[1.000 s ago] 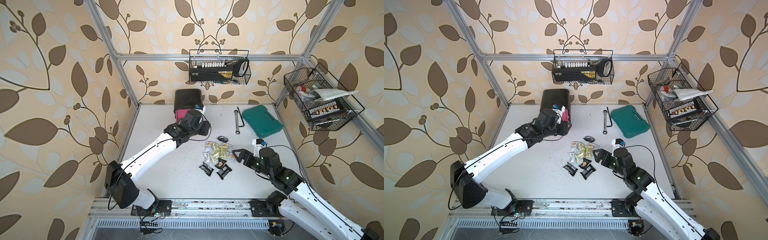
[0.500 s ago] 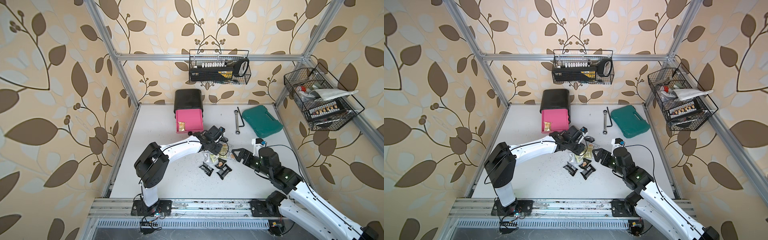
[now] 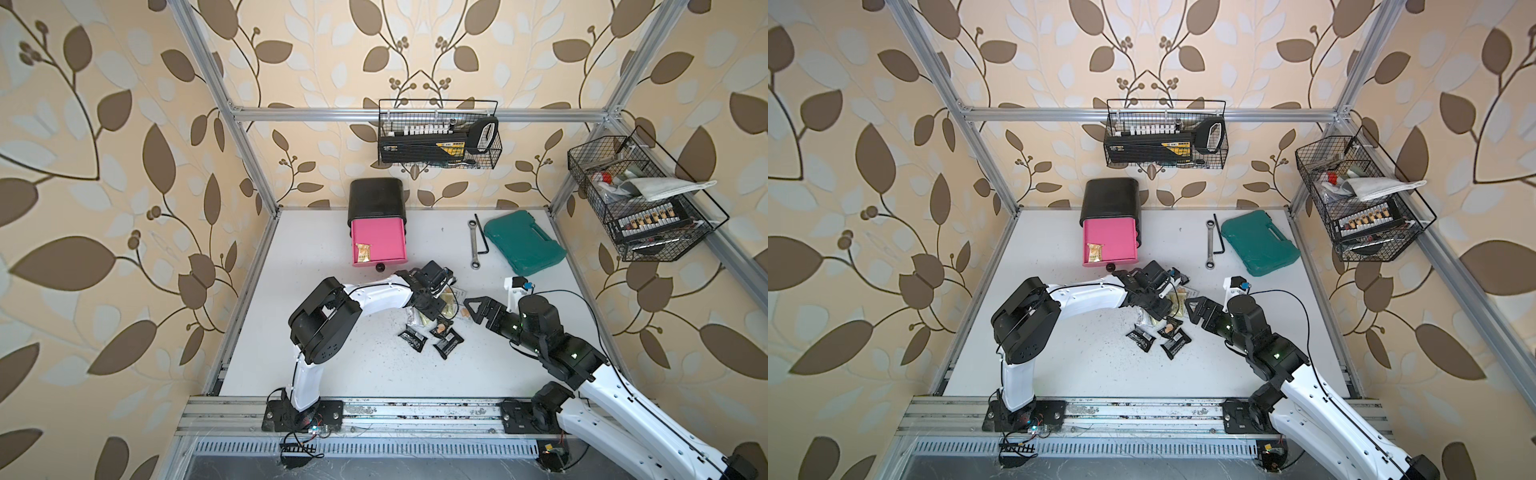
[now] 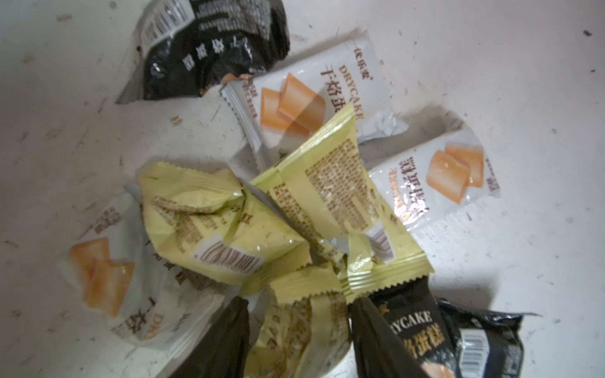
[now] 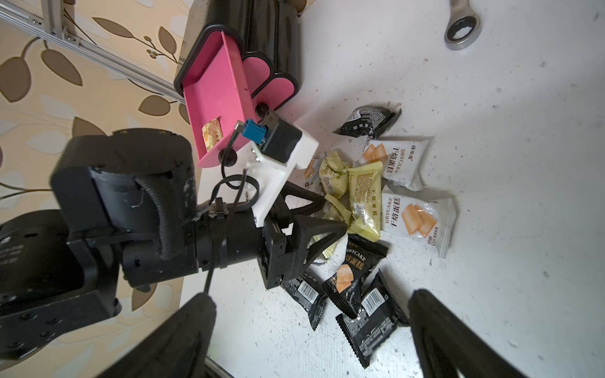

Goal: Place the cookies into the drawer by color
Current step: Pick up the cookie at the center of the board.

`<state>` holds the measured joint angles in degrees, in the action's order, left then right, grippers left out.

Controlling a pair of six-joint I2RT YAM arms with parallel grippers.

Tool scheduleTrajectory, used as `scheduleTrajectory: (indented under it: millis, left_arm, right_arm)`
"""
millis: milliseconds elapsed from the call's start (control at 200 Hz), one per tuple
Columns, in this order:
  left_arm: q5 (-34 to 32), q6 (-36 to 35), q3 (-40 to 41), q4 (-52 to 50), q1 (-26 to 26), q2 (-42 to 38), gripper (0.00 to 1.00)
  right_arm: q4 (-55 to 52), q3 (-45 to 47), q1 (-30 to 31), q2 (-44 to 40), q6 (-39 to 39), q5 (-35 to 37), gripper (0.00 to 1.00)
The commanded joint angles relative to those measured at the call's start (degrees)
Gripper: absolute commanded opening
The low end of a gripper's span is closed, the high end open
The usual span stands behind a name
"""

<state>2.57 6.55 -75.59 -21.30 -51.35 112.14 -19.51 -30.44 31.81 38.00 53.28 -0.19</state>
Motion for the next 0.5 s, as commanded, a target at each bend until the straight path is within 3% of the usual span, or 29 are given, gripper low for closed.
scheduleTrajectory:
  millis: [0,175,270,495]
  left_arm:
    - [2.6,1.1,1.2,2.4,0.1,1.0,0.5]
    - [3.3,3.2,2.7,3.6,0.1,1.2,0.44]
    - [2.8,4.1,3.7,4.1,0.1,1.0,0.35]
    - [3.4,6.5,5.4,5.5,0.1,-4.3,0.27]
  right_arm:
    - [-0.1,-0.2,0.3,-0.6,-0.4,0.5,0.95]
    - [-0.3,-0.2,0.3,-1.0,-0.3,0.3,0.94]
    - [-0.4,-0.2,0.3,-1.3,-0.3,0.5,0.95]
    - [-0.7,-0.2,0.3,-1.7,-0.2,0.6,0.95]
